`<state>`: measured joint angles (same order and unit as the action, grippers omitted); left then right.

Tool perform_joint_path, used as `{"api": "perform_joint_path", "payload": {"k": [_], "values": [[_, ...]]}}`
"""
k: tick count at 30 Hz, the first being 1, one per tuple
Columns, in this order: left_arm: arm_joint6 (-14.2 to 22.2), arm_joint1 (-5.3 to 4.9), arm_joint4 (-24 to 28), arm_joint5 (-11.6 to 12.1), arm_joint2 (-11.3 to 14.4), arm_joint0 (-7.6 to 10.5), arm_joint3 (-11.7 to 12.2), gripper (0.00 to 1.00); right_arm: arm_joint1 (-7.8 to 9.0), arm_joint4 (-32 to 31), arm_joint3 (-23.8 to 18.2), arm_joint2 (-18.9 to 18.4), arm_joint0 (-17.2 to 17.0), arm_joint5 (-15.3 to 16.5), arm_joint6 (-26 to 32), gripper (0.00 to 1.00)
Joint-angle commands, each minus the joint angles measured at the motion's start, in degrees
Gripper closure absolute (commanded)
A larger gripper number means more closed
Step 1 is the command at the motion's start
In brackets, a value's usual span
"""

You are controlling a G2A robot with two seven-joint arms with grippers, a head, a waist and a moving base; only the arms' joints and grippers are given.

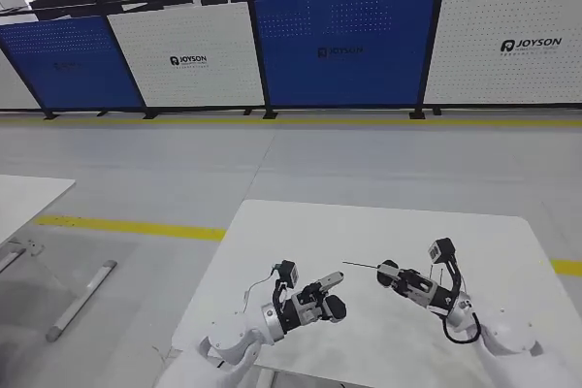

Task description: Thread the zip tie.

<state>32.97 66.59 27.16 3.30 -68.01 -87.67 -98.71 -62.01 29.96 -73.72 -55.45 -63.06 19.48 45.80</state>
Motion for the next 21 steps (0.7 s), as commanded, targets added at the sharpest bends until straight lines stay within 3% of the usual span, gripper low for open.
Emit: {"api": "perform_joint_path", "payload": {"k": [1, 3, 5, 6, 7, 9, 21], "values": [[-2.41, 0.19, 0.34, -0.05, 0.31, 0.35, 0.12, 0.00, -0.04, -0.01, -0.24, 0.01, -0.23, -0.15, -0.52, 1.00], [-6.48, 0.74, 2.10, -0.34, 1.76, 1.36, 0.43, 0.00, -0.23, -0.12, -1.41, 0.33, -0.96, -0.26, -1.44, 1.00], [-11.86, 1.46, 3.19, 0.03, 3.08, 3.84, 1.93, 0.00, -0.46, -2.40, -2.48, 1.40, -1.54, -0.33, -1.83, 1.00], [-12.83, 1.76, 3.26, 0.30, 4.23, 4.74, 2.41, 0.00, -0.56, -2.78, -2.76, 1.68, -1.77, -0.19, -1.93, 1.00], [-12.98, 2.04, 4.06, -0.28, 5.32, 5.71, 3.14, 0.00, -0.64, -3.16, -2.83, 1.84, -1.92, -0.10, -2.19, 1.00], [-13.53, 2.47, 3.12, -3.61, 7.49, 8.24, 5.51, 0.00, -0.80, -3.37, -2.79, 1.83, -2.02, -0.01, -2.60, 1.00], [-13.72, 2.52, 2.93, -4.22, 7.78, 8.56, 5.79, 0.00, -0.80, -3.37, -2.79, 1.83, -2.02, -0.01, -2.60, 1.00]]}}
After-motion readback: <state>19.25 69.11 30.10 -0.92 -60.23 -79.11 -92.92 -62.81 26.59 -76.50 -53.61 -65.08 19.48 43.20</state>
